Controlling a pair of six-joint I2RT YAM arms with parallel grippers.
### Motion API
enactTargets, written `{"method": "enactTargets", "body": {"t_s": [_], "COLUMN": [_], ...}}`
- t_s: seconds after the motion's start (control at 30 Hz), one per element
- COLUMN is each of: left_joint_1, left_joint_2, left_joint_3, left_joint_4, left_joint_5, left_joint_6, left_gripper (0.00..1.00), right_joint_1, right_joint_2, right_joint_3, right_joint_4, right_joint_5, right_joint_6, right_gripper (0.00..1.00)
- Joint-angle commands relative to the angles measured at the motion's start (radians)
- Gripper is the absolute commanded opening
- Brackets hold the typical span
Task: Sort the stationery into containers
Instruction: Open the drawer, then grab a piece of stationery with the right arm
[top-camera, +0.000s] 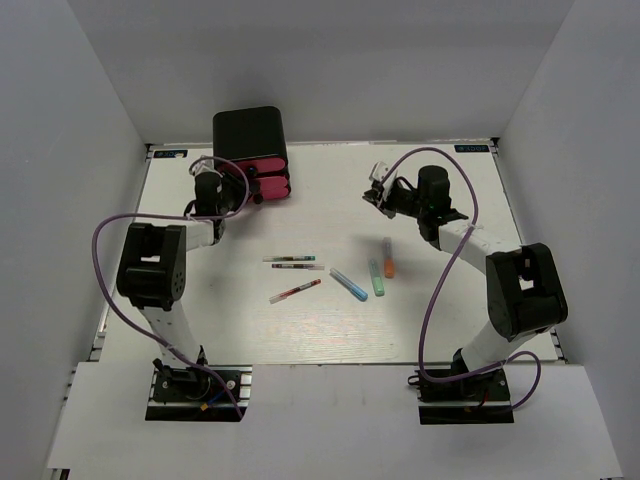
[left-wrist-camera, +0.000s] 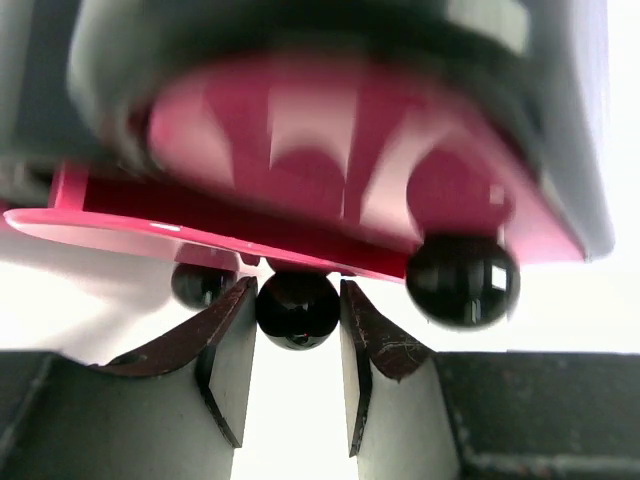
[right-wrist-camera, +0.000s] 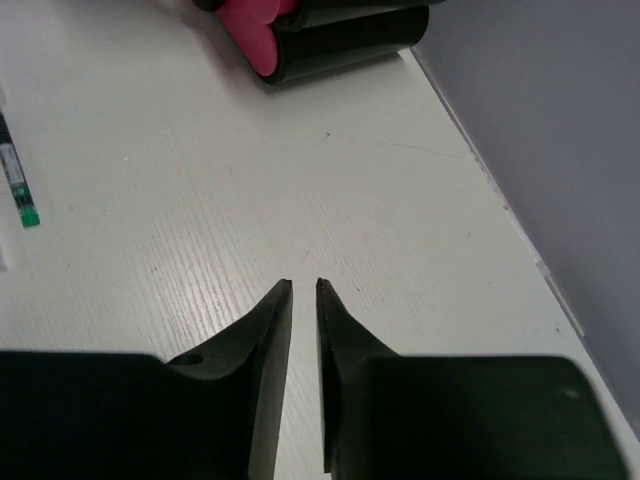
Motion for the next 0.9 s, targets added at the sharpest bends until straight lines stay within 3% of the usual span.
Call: {"method": "enactTargets", "body": {"t_s": [0.0,0.03,0.1,0.13,0.23,0.27,0.3,0.33,0.43,0.53,0.7,0.73,0.87], "left_joint_1": [-0.003,-0.003,-0.003,-0.003,-0.003,-0.003,-0.003,-0.003,-0.003,-0.003,-0.003,-0.003,-0.003], "left_joint_2": [-0.127,-0.147,-0.185,-0.217,-0.251,-0.261,-0.261,-0.261,-0.261,-0.270,-0.366,-0.388,-0.512], "left_joint_3": [-0.079,-0.100,-0.162,-0.177,-0.225,-0.234,-0.243,-0.243,-0.234,-0.234,-0.246,-0.246,-0.281], "left_joint_4": [-0.008,-0.008,-0.008,-0.008,-0.008,-0.008,-0.008,-0.008,-0.008,-0.017,-0.088,-0.106,-0.230], "left_joint_5": [0.017,0.017,0.026,0.026,0.026,0.026,0.026,0.026,0.026,0.026,0.051,0.060,0.060], "left_joint_6": [0.024,0.024,0.024,0.024,0.034,0.034,0.034,0.034,0.034,0.044,0.117,0.132,0.208], "left_gripper": [0.27,0.27,0.27,0.27,0.27,0.27,0.30,0.46,0.69,0.71,0.71,0.71,0.68], "right_joint_1": [-0.004,-0.002,0.001,0.004,0.004,0.007,0.004,0.007,0.007,0.010,0.051,0.063,0.120], "right_joint_2": [-0.033,-0.027,-0.018,-0.010,0.009,0.014,0.034,0.040,0.063,0.065,0.111,0.114,0.112], "right_joint_3": [0.009,0.027,0.046,0.050,0.067,0.081,0.089,0.121,0.149,0.159,0.244,0.239,0.207], "right_joint_4": [-0.084,-0.150,-0.250,-0.302,-0.344,-0.385,-0.405,-0.463,-0.566,-0.631,-0.998,-1.027,-1.084], "right_joint_5": [-0.090,-0.146,-0.184,-0.193,-0.216,-0.224,-0.233,-0.236,-0.260,-0.282,-0.336,-0.328,-0.328], "right_joint_6": [-0.098,-0.120,-0.201,-0.210,-0.224,-0.229,-0.235,-0.250,-0.270,-0.308,-0.523,-0.572,-0.563], "right_gripper": [0.24,0.35,0.43,0.52,0.66,0.79,0.85,0.90,0.90,0.80,0.29,0.25,0.33]}}
